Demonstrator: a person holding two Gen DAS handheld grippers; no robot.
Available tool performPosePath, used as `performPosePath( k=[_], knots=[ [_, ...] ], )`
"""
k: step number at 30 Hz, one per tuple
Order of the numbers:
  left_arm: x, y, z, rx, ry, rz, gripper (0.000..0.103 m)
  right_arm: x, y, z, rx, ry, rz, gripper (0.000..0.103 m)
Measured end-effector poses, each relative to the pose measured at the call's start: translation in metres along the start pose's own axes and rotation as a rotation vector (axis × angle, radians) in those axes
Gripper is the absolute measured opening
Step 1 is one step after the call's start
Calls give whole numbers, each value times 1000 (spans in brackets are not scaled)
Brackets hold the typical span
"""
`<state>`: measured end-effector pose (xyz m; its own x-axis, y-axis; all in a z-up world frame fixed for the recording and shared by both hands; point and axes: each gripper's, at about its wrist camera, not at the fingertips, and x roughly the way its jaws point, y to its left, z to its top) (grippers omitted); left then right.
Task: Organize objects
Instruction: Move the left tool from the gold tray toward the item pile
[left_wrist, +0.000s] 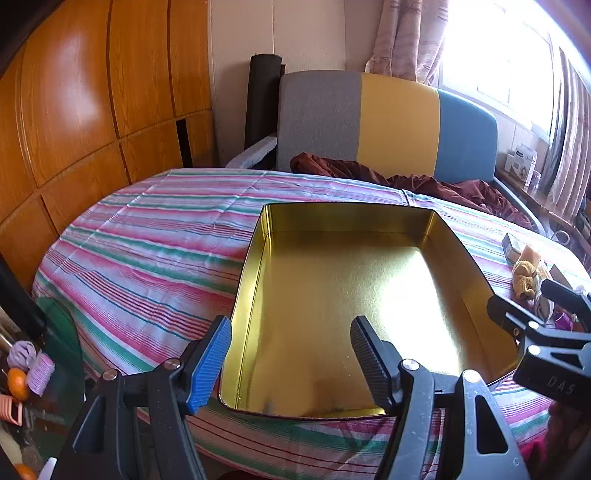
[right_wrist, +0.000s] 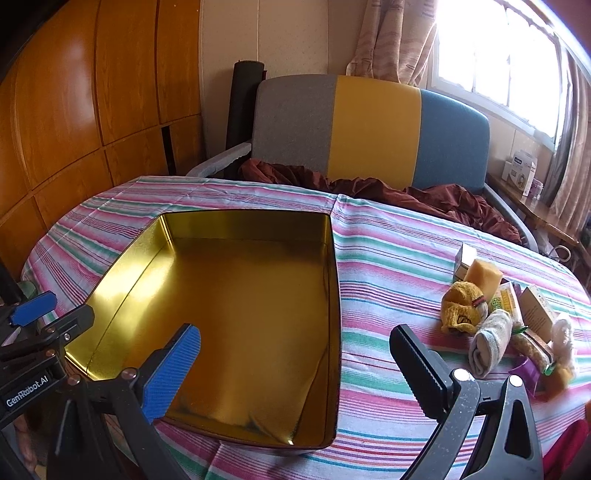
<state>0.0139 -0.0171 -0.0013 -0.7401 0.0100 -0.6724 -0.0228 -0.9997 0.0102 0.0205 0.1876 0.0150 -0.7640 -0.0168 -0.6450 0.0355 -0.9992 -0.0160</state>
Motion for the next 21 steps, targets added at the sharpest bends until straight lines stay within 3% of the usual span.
performPosePath(
  k=[13,21],
  knots=[
    [-12,-23,8,107,-53,-23,68,-12,-38,17,-7,-32,-41,103],
    [-15,-44,10,198,-63,-66,68,-29,-112,40,54,-93,-97,103]
  ],
)
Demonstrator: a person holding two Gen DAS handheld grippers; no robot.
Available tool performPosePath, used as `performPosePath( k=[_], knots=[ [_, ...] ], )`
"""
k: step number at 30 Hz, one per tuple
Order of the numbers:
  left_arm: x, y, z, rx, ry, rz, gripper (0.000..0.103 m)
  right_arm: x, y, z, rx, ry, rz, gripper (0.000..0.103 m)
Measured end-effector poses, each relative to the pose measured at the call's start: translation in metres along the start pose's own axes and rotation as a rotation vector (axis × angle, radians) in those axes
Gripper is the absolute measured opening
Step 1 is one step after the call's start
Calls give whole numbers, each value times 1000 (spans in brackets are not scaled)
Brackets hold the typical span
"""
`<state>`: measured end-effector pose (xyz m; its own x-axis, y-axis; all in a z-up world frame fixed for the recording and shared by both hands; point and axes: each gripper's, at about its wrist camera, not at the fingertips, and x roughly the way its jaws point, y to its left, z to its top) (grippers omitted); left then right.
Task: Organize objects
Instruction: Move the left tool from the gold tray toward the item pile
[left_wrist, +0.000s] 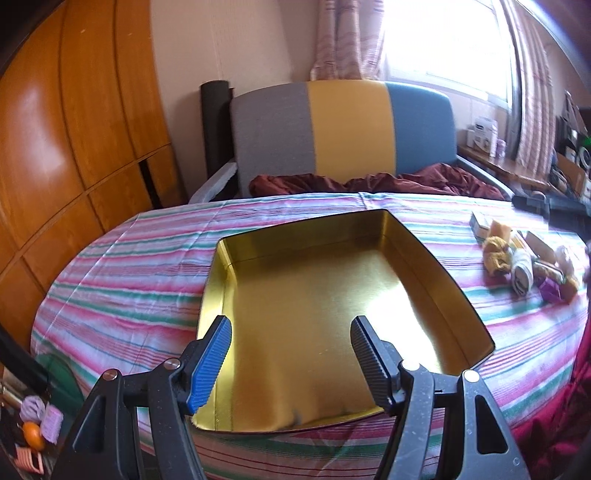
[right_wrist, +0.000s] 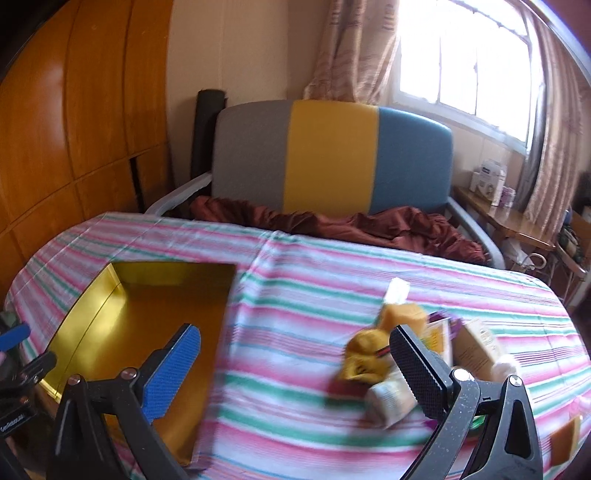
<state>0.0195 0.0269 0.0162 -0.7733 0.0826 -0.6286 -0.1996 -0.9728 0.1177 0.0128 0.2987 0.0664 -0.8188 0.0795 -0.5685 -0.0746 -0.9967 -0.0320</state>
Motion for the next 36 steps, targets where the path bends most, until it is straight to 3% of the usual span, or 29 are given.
performPosePath(
  k=[9,12,15,20,28,31,36],
  knots=[
    [4,-35,6,113,7,-51,73,12,-127,6,180,-18,-177,103],
    [7,-48,10,149,13,-71,73,17,-164,-10,306,-5,-182,103],
    [11,-63,15,178,23,-103,73,19,-191,-15,469,8,-132,103],
    [13,-94,21,255,24,-182,73,16,-202,-19,542,21,-107,103],
    [25,-140,46,255,84,-501,73,12,-217,-26,632,18,-86,103],
    [29,-163,56,277,70,-556,83,10,-227,-30,687,9,-77,103],
    [47,-203,71,320,92,-608,85,8,-244,-39,782,3,-57,103]
  ],
)
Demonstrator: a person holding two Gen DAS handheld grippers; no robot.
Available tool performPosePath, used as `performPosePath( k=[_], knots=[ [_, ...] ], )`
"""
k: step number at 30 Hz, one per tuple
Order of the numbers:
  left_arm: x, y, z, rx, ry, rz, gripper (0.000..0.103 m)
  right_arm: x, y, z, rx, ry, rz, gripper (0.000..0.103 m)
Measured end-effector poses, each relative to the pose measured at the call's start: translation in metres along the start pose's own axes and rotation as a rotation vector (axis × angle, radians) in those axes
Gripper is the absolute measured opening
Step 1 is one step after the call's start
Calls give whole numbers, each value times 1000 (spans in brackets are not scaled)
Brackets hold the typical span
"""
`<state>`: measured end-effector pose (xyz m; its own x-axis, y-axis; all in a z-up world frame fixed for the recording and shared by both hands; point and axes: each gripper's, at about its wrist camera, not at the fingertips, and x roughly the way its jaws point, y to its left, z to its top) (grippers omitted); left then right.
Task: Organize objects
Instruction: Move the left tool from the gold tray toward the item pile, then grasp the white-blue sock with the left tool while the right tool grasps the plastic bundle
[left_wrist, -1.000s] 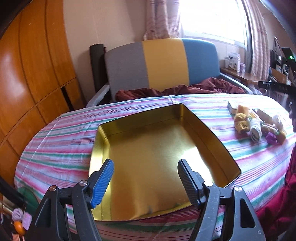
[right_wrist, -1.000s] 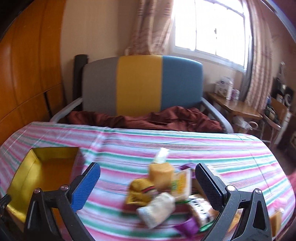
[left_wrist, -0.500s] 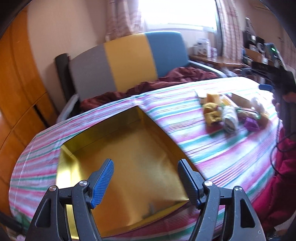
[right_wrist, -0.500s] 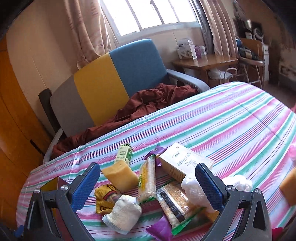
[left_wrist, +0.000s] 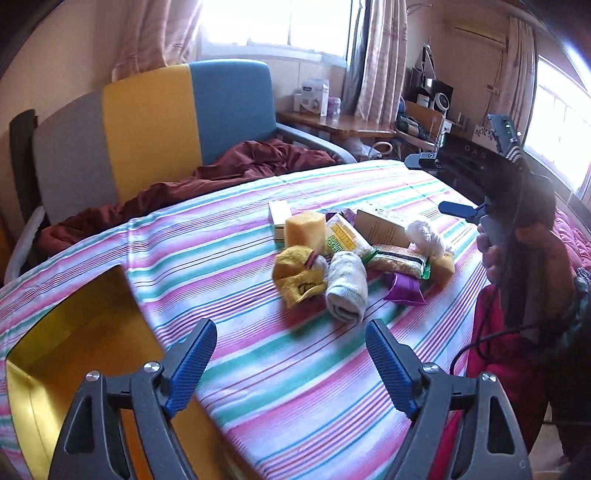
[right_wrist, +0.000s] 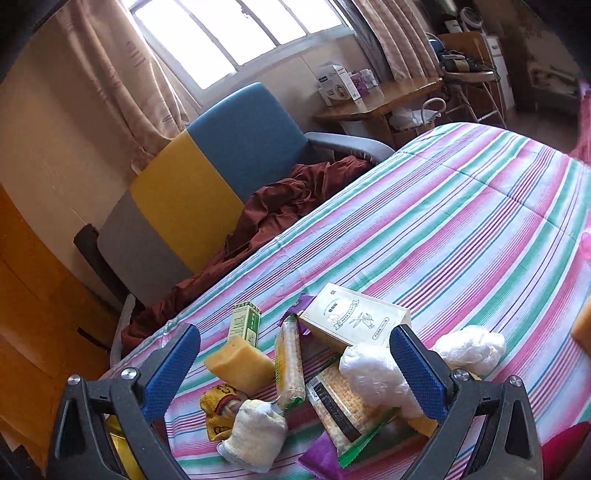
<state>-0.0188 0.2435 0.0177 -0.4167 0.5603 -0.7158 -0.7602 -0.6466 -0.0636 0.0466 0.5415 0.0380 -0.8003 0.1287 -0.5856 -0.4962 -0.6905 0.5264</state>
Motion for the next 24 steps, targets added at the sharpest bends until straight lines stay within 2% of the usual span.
performPosePath(
  k=[3,6,8,9,11,12,18,20,22,24],
  knots=[
    [32,-1,11,-44,67,-16,88,5,-6,1,36,26,7,103],
    [55,-7,16,-88,121,-76,88,8,-7,1,39,41,11,103],
    [66,-18,18,-88,147,-109,88,9,-8,0,42,50,12,103],
    [71,-25,21,-77,152,-95,87,9,-8,0,46,53,18,103],
    [84,-38,28,-43,155,-71,68,9,-9,1,50,53,26,103],
    [89,-40,30,-36,161,-68,64,8,-9,1,50,52,29,103],
    [137,-62,40,16,229,-48,62,9,-11,1,59,50,41,103],
    [150,-70,35,60,245,-1,47,10,-13,2,61,53,36,103],
    [147,-69,29,50,207,-12,46,11,-15,3,64,52,28,103],
    [134,-61,21,1,171,-57,46,10,-19,5,77,39,9,103]
  ],
)
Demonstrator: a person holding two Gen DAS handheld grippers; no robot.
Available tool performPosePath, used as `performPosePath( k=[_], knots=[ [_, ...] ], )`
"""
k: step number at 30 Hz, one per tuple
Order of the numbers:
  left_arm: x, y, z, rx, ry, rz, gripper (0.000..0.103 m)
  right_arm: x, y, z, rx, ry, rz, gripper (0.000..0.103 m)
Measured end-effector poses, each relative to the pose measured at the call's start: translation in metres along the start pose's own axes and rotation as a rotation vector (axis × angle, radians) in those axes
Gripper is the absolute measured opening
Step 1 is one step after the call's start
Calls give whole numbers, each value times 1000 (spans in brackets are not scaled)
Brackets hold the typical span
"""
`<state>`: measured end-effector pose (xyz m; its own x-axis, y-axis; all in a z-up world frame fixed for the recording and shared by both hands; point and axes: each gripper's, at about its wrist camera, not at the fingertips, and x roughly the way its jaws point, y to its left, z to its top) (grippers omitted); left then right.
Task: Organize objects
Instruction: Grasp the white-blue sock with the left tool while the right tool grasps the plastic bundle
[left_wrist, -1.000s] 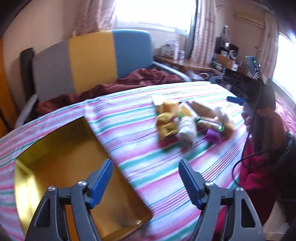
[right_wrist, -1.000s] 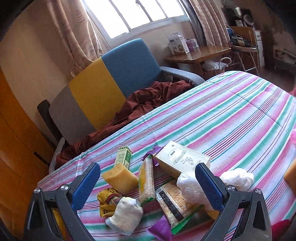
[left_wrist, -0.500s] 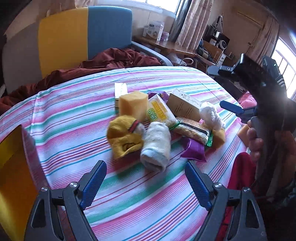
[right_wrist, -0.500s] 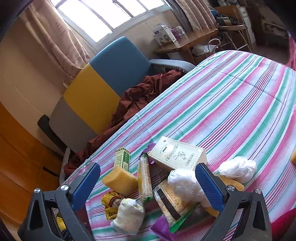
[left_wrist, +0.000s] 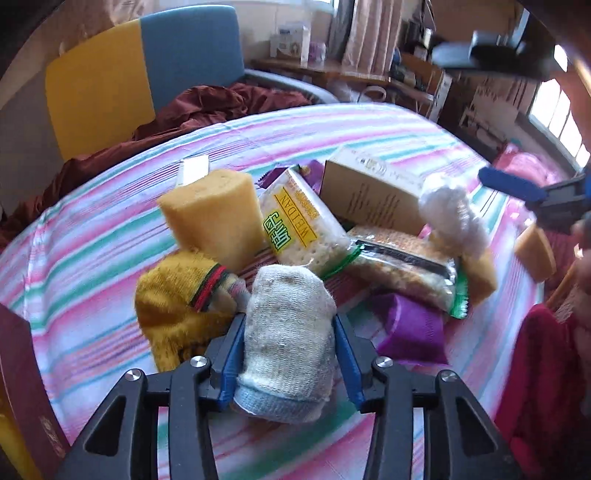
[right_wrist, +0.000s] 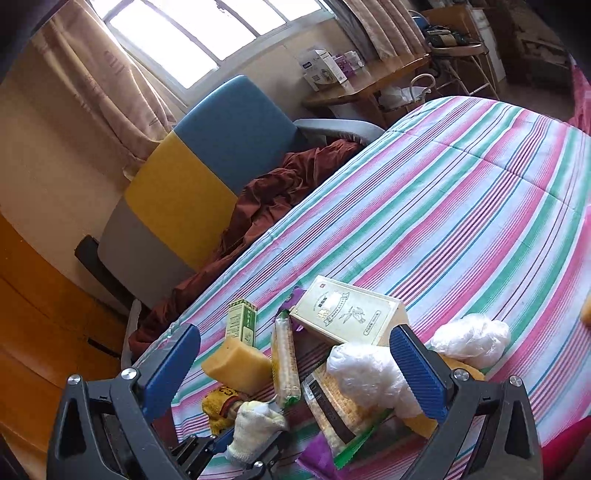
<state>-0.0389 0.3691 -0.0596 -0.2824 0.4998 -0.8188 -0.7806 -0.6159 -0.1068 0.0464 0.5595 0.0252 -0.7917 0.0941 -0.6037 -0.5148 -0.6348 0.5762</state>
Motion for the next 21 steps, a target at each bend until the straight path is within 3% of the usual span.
performPosePath(
  k=[2,10,17,21],
  knots=[
    [-16,3,-15,-10,-35,-12,46,-3,-7,3,32,-20,-4,103],
    [-64,-4,-101,83,-131,71,46,-7,-28,8,136,-39,-28,103],
    [-49,14,-104,17,-143,14,44,1,-22,3,89,4,-89,103],
    [-47,9,-110,34,-161,46,44,19,-23,-6,43,106,-210,100]
  ],
)
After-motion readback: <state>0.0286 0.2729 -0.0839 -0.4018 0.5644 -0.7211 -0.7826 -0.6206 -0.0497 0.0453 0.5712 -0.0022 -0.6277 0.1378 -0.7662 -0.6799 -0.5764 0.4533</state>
